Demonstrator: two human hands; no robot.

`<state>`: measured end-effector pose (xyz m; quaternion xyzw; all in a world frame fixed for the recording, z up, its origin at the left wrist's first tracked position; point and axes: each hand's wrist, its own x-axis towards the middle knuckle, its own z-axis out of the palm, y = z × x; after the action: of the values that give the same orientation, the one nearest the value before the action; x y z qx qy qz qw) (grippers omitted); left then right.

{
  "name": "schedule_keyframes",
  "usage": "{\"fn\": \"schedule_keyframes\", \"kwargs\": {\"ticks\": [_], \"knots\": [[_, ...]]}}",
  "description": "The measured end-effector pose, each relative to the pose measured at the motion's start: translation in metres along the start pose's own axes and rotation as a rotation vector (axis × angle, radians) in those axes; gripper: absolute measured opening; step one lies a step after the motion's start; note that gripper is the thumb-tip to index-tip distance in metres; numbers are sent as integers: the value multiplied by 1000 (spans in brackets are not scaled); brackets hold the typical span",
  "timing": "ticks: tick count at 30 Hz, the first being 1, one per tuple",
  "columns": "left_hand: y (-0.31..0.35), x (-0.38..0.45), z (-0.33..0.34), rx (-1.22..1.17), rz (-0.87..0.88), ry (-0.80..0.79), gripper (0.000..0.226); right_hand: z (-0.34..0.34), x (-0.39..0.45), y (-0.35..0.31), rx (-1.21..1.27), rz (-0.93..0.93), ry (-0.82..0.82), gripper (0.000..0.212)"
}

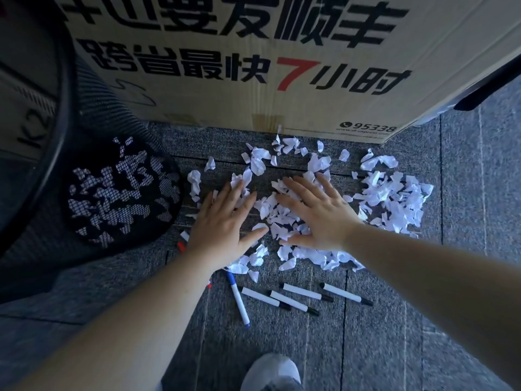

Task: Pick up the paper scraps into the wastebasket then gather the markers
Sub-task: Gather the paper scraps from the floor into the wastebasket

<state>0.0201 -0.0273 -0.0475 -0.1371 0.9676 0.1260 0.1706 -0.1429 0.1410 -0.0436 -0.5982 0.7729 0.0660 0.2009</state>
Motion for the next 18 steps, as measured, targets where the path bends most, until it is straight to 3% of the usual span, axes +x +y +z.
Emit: {"fn": "schedule_keyframes", "kwargs": {"ticks": [4, 8, 13, 18], "knots": [[4, -10, 8, 23, 16, 66, 79, 2, -6, -8, -56, 37, 32, 79], [12, -7, 10, 53, -8, 190, 60, -3, -3, -16, -15, 25, 155, 63], [18, 9, 5, 60, 14, 303, 35, -10, 11, -20, 112, 78, 175, 38], [22, 21, -1, 101, 5, 315, 37, -11, 25, -18, 124, 72, 262, 22]]}}
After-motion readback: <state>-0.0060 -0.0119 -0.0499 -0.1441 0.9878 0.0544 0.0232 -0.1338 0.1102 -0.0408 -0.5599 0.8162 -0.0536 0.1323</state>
